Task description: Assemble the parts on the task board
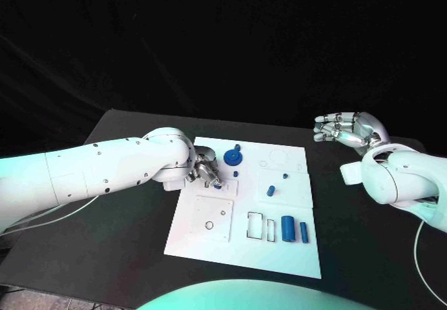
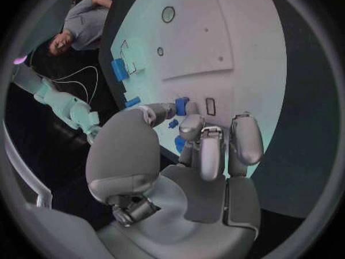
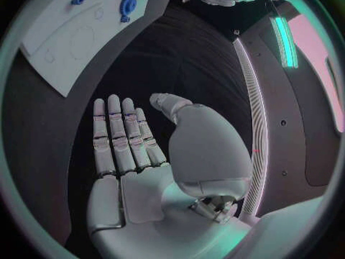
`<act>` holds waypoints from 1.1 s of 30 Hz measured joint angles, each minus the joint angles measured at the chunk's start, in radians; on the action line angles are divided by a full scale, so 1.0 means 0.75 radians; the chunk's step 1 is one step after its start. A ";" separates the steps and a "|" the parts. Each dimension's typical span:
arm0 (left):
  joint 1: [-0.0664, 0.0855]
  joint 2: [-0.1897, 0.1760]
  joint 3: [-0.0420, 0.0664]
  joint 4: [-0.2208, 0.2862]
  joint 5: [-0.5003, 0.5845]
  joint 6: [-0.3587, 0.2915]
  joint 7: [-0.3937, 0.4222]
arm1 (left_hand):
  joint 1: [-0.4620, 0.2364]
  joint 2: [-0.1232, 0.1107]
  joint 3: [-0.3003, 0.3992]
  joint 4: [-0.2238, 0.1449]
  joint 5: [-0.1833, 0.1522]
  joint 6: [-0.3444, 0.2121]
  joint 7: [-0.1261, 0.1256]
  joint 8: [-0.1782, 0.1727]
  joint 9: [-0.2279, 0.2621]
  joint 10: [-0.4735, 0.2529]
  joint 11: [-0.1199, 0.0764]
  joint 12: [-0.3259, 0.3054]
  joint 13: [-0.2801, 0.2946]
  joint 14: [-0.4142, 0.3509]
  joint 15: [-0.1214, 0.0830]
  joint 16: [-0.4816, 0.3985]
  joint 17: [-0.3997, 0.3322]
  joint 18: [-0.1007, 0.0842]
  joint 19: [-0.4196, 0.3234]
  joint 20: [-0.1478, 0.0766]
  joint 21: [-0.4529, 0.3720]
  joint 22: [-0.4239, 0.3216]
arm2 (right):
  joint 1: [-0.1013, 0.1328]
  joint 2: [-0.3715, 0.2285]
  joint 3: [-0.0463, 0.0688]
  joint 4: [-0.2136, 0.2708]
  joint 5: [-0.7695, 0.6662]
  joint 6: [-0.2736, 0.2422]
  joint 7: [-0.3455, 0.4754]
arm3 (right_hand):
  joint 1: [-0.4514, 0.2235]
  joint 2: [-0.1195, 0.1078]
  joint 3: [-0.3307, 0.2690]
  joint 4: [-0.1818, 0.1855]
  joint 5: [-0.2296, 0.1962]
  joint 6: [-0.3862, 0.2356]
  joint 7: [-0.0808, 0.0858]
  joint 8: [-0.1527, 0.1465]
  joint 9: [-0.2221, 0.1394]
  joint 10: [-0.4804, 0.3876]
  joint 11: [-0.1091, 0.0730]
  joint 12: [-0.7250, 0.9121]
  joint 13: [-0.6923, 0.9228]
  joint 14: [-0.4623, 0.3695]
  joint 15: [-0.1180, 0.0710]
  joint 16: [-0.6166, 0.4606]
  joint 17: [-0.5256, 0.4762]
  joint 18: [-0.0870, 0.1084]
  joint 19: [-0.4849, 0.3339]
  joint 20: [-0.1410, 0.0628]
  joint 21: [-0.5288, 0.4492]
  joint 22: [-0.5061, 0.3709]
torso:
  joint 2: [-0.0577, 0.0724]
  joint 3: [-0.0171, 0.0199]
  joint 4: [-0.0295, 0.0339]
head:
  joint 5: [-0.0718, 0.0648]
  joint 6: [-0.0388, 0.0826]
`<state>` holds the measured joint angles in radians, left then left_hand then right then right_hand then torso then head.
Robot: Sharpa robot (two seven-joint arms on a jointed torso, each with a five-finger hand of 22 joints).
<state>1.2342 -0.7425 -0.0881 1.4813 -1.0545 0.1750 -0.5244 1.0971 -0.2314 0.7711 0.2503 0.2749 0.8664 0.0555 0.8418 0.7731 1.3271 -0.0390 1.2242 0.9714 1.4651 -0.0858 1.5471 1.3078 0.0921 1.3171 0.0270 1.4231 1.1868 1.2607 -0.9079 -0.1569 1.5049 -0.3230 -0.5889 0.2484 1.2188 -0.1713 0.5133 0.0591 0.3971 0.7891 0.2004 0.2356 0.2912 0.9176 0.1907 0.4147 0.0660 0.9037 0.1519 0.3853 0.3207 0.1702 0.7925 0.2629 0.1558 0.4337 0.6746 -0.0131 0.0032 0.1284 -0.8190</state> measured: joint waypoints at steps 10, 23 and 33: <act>0.000 0.006 0.000 -0.008 0.000 0.003 -0.002 | -0.029 0.018 -0.015 -0.015 -0.006 0.024 -0.016 0.001 0.001 0.011 -0.007 0.009 0.022 0.005 -0.005 0.000 0.000 0.000 0.007 -0.007 0.000 0.010 | 0.000 -0.002 0.000 0.002 0.001 0.000 0.001 | -0.032 -0.014 -0.031 0.003 -0.037 0.000 0.000 0.000 0.001 -0.017 0.007 0.016 0.000 -0.025 0.009 0.000 -0.013 0.000 -0.031 0.017 -0.035 -0.024 | 0.000 0.0006 -0.0001 | -0.006 -0.001; 0.000 0.017 -0.001 -0.024 -0.001 0.011 -0.009 | -0.095 0.010 0.041 -0.099 -0.027 0.056 -0.053 0.001 0.003 0.018 -0.014 0.020 0.041 0.000 -0.009 0.000 0.000 0.000 0.017 -0.017 0.000 0.018 | 0.000 -0.006 0.000 0.006 0.001 0.002 0.002 | -0.052 -0.016 -0.061 0.010 -0.048 -0.014 -0.001 0.000 0.001 -0.034 0.014 0.021 0.000 -0.050 0.017 0.000 -0.022 0.000 -0.065 0.026 -0.063 -0.043 | 0.001 0.0000 -0.0015 | -0.014 -0.004; 0.000 0.020 0.000 -0.028 -0.001 0.016 -0.009 | -0.102 0.003 0.037 -0.103 -0.029 0.057 -0.054 0.001 0.003 0.018 -0.014 0.025 0.046 0.005 -0.014 0.005 0.000 0.000 0.017 -0.017 0.000 0.017 | 0.000 -0.010 0.000 0.010 0.001 0.008 0.001 | -0.062 -0.026 -0.083 0.017 -0.048 -0.018 -0.001 0.000 0.001 -0.044 0.016 0.027 0.000 -0.055 0.021 0.000 -0.025 0.000 -0.079 0.031 -0.078 -0.054 | 0.000 -0.0003 0.0001 | -0.019 -0.008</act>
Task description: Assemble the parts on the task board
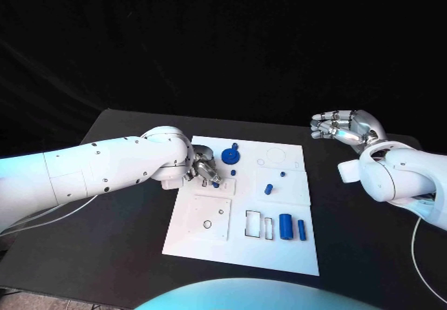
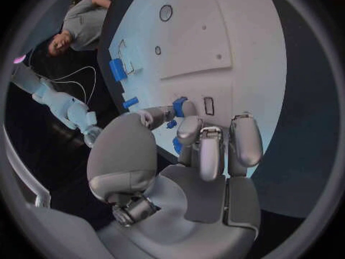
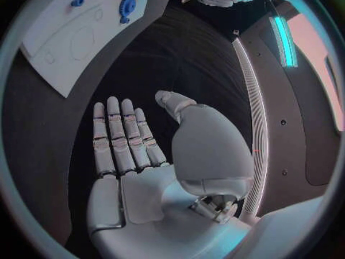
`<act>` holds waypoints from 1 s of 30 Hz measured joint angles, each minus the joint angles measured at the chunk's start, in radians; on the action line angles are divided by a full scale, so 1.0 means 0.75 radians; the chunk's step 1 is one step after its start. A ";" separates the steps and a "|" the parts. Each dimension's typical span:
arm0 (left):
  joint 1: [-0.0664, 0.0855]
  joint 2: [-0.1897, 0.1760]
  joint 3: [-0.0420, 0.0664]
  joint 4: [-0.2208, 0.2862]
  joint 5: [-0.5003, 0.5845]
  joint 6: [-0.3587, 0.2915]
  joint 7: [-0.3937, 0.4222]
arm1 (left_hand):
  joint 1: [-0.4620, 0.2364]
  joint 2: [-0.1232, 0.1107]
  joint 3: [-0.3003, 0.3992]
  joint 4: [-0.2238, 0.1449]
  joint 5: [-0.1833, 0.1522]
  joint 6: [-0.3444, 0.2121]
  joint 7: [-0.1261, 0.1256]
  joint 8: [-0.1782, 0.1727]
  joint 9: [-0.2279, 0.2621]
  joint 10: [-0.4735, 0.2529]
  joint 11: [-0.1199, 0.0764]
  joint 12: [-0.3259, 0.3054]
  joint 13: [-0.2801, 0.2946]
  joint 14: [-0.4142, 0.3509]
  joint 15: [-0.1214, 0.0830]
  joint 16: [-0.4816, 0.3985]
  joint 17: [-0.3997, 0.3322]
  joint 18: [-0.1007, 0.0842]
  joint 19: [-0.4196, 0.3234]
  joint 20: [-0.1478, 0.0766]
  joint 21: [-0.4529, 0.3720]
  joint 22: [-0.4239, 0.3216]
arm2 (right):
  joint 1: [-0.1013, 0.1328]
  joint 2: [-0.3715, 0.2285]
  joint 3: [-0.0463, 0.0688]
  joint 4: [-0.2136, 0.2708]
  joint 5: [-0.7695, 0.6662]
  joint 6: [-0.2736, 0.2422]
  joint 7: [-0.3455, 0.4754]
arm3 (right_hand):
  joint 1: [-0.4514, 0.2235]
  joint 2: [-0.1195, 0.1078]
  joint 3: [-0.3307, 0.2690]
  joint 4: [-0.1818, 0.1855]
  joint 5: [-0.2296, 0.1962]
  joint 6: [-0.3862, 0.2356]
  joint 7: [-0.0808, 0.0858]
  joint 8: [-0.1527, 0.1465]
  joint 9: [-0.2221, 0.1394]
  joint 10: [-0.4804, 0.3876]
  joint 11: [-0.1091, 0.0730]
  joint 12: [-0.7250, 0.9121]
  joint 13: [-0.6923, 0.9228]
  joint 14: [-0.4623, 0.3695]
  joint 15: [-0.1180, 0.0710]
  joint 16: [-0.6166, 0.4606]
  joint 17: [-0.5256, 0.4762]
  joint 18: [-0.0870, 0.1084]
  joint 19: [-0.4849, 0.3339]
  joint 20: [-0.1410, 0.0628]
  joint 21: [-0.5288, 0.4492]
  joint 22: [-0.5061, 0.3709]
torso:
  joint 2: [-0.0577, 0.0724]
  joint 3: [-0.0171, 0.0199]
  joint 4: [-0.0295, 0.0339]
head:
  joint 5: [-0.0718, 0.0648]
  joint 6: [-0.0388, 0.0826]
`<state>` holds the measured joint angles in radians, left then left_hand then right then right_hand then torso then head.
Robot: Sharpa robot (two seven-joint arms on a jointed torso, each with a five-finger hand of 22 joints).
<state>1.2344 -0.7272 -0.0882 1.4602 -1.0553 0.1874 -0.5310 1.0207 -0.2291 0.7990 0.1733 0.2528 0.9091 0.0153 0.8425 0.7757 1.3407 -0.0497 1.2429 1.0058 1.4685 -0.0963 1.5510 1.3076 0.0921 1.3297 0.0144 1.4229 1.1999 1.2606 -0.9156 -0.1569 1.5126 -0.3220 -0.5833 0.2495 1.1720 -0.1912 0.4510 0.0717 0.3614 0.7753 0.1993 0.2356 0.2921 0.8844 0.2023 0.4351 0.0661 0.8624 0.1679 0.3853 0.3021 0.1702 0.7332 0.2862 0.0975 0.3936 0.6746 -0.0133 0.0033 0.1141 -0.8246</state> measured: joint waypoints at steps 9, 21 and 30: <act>-0.001 0.000 -0.001 -0.002 0.000 0.003 0.000 | -0.034 -0.022 -0.092 0.042 0.000 0.027 -0.018 -0.002 0.000 0.005 -0.005 0.000 0.003 -0.005 -0.005 0.000 0.000 0.000 0.005 -0.005 -0.001 0.001 | 0.000 -0.002 0.000 0.001 -0.002 0.003 -0.001 | -0.007 0.007 -0.013 0.006 -0.007 -0.004 0.000 0.000 0.000 -0.003 0.003 0.005 0.000 -0.005 0.005 0.000 -0.002 0.000 -0.009 0.000 -0.006 -0.005 | -0.001 0.0000 -0.0001 | -0.001 0.002; -0.002 -0.008 -0.001 0.004 0.000 -0.001 0.002 | -0.039 0.006 -0.414 0.161 0.004 0.034 -0.015 -0.032 -0.007 0.005 -0.005 0.005 0.005 -0.005 -0.005 0.000 0.000 0.000 0.004 -0.005 -0.001 0.003 | 0.000 0.001 0.000 0.000 -0.026 0.002 -0.008 | -0.063 0.011 -0.109 0.065 0.001 -0.018 -0.005 0.000 0.001 -0.037 0.013 0.031 0.000 -0.041 0.012 0.005 -0.017 0.000 -0.043 0.005 -0.031 -0.027 | -0.001 0.0001 -0.0006 | 0.003 0.010; -0.002 -0.018 0.008 0.004 0.000 -0.010 0.003 | -0.031 0.025 -0.420 0.159 0.004 0.034 -0.015 -0.032 -0.008 0.005 -0.005 0.005 0.005 -0.005 -0.005 0.000 0.000 0.000 0.004 -0.005 -0.001 0.004 | 0.000 0.003 0.000 -0.002 -0.042 0.001 -0.013 | -0.073 0.011 -0.131 0.080 0.001 -0.022 -0.002 0.000 0.002 -0.042 0.018 0.031 0.000 -0.052 0.014 0.005 -0.023 0.000 -0.043 0.005 -0.031 -0.029 | -0.001 0.0001 0.0010 | 0.004 0.016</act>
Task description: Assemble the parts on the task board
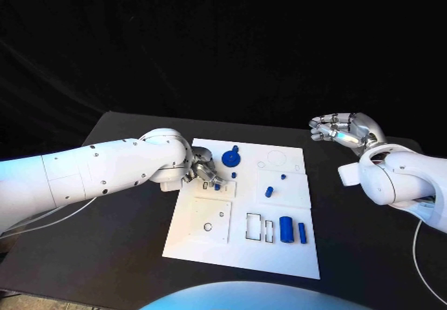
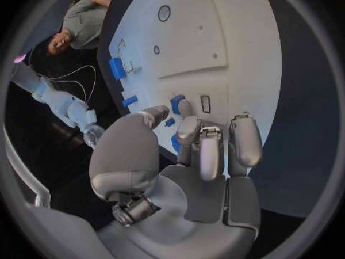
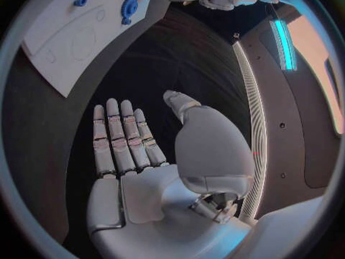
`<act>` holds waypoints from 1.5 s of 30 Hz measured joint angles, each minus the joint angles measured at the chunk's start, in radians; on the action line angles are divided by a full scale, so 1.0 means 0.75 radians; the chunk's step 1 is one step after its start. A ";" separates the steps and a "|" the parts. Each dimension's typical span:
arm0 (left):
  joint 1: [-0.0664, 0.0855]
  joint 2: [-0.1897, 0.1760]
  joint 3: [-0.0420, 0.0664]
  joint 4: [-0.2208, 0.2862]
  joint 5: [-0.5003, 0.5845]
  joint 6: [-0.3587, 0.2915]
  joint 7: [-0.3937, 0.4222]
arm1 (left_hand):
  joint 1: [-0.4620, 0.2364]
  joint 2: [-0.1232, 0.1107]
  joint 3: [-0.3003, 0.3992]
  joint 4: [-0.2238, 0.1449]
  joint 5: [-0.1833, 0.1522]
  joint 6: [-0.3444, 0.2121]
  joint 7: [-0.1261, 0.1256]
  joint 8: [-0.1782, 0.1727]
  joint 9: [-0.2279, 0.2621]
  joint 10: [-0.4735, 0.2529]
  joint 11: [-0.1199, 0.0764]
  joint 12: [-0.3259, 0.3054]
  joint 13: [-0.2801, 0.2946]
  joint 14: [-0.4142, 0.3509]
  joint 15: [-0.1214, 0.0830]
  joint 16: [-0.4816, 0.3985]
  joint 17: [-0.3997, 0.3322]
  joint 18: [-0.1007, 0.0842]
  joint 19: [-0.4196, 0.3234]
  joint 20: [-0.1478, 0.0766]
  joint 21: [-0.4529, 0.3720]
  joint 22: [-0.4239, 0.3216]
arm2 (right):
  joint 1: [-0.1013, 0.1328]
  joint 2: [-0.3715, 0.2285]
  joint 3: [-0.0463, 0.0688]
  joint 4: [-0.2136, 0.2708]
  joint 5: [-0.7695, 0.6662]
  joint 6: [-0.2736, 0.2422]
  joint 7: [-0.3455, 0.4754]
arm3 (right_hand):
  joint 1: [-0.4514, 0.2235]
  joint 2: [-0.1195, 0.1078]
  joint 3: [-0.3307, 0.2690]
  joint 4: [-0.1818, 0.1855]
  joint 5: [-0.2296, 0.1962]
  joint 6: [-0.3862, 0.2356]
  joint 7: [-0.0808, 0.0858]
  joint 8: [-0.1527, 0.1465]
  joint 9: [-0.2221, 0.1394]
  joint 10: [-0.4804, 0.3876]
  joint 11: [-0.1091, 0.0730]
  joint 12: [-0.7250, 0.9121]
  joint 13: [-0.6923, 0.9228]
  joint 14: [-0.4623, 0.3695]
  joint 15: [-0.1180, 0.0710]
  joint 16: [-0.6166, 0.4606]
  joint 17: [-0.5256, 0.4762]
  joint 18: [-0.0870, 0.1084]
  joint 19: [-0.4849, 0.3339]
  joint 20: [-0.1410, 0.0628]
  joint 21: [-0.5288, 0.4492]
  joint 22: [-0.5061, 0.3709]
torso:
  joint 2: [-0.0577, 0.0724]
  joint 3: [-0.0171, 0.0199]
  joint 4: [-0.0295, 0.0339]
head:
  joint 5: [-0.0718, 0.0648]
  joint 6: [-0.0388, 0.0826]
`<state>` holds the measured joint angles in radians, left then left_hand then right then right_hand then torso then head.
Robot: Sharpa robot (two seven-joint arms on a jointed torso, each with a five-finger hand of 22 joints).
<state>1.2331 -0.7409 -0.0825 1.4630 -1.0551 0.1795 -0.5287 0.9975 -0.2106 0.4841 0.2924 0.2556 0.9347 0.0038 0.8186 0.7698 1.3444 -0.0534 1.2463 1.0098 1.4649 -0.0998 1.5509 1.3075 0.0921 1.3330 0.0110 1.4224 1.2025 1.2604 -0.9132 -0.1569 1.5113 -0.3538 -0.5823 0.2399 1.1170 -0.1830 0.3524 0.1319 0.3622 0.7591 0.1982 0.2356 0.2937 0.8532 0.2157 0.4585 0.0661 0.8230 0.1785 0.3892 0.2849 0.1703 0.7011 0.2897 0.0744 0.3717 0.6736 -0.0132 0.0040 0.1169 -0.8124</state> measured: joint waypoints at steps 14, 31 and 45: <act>0.040 -0.013 0.022 -0.012 -0.007 -0.013 0.000 | 0.027 0.027 0.000 0.000 0.005 -0.002 0.001 -0.012 -0.003 -0.006 -0.005 -0.002 -0.018 0.000 0.000 0.000 0.000 0.000 0.003 0.003 0.000 0.000 | -0.006 0.004 0.000 -0.010 -0.006 -0.005 0.000 | 0.000 0.000 -0.012 0.004 0.000 0.000 0.000 0.000 0.001 0.000 0.000 0.010 0.000 -0.005 0.005 0.000 -0.005 0.000 0.000 0.000 0.000 -0.002 | -0.005 0.0009 0.0031 | 0.001 0.030; 0.084 -0.024 0.057 -0.097 -0.033 -0.014 -0.001 | 0.032 0.022 -0.028 0.002 0.005 -0.071 0.038 -0.080 -0.034 -0.064 0.024 -0.054 -0.089 0.002 0.005 -0.015 0.000 0.000 -0.012 0.017 -0.027 -0.042 | -0.016 0.008 0.000 -0.026 -0.002 -0.014 0.003 | 0.000 0.000 -0.012 0.004 0.000 0.000 0.000 0.000 0.002 0.000 0.000 0.010 0.001 -0.005 0.005 0.000 -0.008 0.000 0.000 0.000 0.000 -0.002 | -0.014 -0.0014 0.0069 | -0.004 0.030; 0.090 0.002 0.057 -0.206 -0.040 -0.022 0.001 | 0.032 0.022 -0.068 0.002 0.000 -0.107 0.069 -0.162 -0.090 -0.092 0.052 -0.071 -0.131 0.000 0.034 -0.019 0.000 0.000 -0.027 0.031 -0.035 -0.063 | -0.017 0.007 0.000 -0.018 -0.002 -0.014 0.003 | 0.006 0.005 -0.016 0.001 0.000 0.000 0.000 0.000 0.002 0.000 0.000 0.015 0.001 -0.005 0.005 0.000 -0.009 0.000 0.000 0.000 0.000 -0.004 | -0.008 -0.0043 0.0078 | 0.002 0.021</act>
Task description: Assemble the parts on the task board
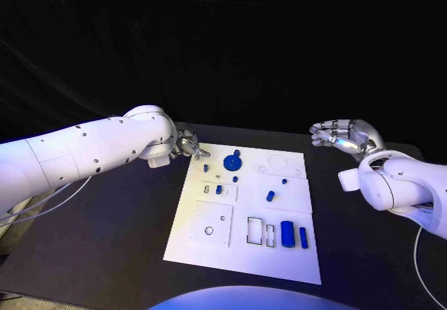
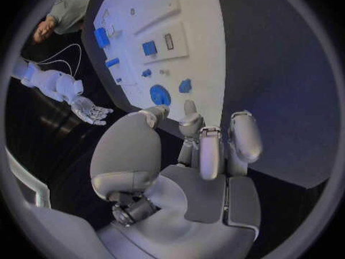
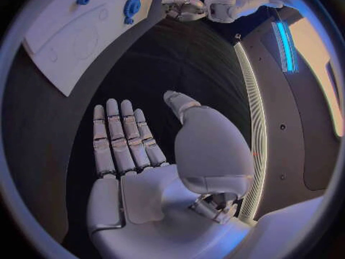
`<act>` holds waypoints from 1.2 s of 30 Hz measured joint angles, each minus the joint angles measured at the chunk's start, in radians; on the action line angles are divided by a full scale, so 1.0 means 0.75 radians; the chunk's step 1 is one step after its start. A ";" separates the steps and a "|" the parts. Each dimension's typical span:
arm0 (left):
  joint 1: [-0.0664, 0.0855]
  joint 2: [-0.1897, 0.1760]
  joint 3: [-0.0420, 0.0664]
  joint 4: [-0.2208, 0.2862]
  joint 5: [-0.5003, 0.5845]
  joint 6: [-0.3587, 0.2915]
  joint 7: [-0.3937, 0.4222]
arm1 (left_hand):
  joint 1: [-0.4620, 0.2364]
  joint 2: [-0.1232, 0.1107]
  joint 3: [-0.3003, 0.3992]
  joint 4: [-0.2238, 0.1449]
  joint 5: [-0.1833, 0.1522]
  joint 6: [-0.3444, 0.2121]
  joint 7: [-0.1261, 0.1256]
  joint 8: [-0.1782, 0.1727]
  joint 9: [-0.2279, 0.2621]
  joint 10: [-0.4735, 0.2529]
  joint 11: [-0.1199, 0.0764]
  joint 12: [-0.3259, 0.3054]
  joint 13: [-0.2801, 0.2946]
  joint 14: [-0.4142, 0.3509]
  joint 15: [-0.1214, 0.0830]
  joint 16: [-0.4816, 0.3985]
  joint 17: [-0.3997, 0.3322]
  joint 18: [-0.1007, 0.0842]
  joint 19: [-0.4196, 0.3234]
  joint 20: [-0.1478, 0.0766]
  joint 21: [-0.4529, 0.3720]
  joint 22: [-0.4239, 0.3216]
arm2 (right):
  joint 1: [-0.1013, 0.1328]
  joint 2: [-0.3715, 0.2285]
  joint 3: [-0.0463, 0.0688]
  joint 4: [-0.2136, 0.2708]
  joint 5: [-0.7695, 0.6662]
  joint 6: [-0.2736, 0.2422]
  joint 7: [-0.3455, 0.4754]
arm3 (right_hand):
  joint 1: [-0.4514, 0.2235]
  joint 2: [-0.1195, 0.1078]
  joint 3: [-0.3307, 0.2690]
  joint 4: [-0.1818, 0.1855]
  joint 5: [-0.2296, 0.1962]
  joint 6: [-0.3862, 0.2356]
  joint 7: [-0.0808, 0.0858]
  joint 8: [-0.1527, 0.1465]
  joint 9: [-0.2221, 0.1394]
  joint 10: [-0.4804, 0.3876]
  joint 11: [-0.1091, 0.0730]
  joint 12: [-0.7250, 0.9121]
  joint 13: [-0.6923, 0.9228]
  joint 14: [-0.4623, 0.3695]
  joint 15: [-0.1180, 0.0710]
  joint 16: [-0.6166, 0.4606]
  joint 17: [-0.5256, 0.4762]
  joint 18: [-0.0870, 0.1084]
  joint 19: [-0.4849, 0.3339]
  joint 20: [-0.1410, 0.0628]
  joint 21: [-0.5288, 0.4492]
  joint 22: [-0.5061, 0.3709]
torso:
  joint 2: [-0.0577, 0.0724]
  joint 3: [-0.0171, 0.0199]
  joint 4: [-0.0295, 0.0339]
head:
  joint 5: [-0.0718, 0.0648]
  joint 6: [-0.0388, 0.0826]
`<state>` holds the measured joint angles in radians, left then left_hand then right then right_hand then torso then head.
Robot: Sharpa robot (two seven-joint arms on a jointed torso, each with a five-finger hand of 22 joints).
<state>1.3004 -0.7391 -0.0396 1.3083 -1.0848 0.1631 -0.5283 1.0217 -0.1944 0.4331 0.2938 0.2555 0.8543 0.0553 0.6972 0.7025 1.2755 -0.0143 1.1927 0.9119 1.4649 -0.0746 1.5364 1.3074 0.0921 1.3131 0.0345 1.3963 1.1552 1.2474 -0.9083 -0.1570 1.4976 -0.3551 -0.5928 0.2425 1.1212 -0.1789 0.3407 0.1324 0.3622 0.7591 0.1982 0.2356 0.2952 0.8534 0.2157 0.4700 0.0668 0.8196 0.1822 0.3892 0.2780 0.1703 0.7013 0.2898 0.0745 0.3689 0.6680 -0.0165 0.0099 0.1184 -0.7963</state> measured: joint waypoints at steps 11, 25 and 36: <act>-0.006 0.043 -0.008 -0.058 -0.001 0.003 0.001 | -0.006 -0.006 -0.030 0.000 -0.005 -0.005 0.005 -0.019 -0.018 -0.012 0.012 -0.010 -0.017 0.005 0.005 0.000 0.000 0.000 -0.009 0.009 -0.007 -0.008 | -0.003 0.003 0.000 0.003 0.000 0.000 0.002 | 0.000 0.000 0.000 0.000 0.000 0.000 0.000 0.000 0.000 0.000 0.000 0.000 0.000 0.000 0.000 0.000 -0.001 0.000 0.000 0.000 0.000 0.000 | 0.011 -0.0118 -0.0045 | 0.003 0.004; -0.010 0.081 -0.021 -0.109 -0.001 0.031 0.001 | -0.001 -0.011 -0.039 -0.002 -0.005 -0.009 0.010 -0.027 -0.026 -0.017 0.017 -0.011 -0.024 0.000 0.010 -0.005 0.000 0.000 -0.009 0.009 -0.008 -0.011 | -0.007 0.013 0.000 -0.001 0.000 0.001 0.003 | 0.005 0.005 0.000 0.000 0.000 0.000 0.000 0.000 0.001 0.000 0.000 0.000 0.000 0.000 0.000 0.000 -0.002 0.000 0.000 0.000 0.000 -0.001 | 0.013 -0.0129 -0.0061 | 0.008 0.001; -0.014 0.094 -0.028 -0.118 -0.001 0.072 0.000 | 0.019 -0.009 -0.046 -0.002 -0.005 -0.004 0.014 -0.035 -0.035 -0.026 0.017 -0.011 -0.027 0.000 0.010 -0.005 0.000 0.000 -0.014 0.014 -0.008 -0.013 | -0.008 0.017 0.000 -0.003 0.000 0.002 0.004 | 0.005 0.005 0.000 0.000 0.000 0.000 0.000 0.000 0.001 0.000 0.000 0.000 0.000 0.000 0.000 0.000 -0.002 0.000 0.000 0.000 0.000 -0.001 | 0.012 -0.0120 -0.0061 | 0.008 -0.002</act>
<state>1.2903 -0.6688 -0.0603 1.2194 -1.0854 0.2170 -0.5284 1.0361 -0.2012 0.3985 0.2924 0.2518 0.8510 0.0661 0.6712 0.6765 1.2561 -0.0016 1.1842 0.8914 1.4649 -0.0674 1.5326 1.3073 0.0922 1.3024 0.0450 1.3904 1.1457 1.2415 -0.8954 -0.1569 1.4953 -0.3548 -0.5915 0.2453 1.1251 -0.1750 0.3408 0.1323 0.3621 0.7592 0.1982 0.2356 0.2958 0.8534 0.2157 0.4699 0.0667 0.8196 0.1822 0.3892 0.2763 0.1703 0.7013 0.2898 0.0745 0.3682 0.6769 -0.0255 0.0053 0.1243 -0.7979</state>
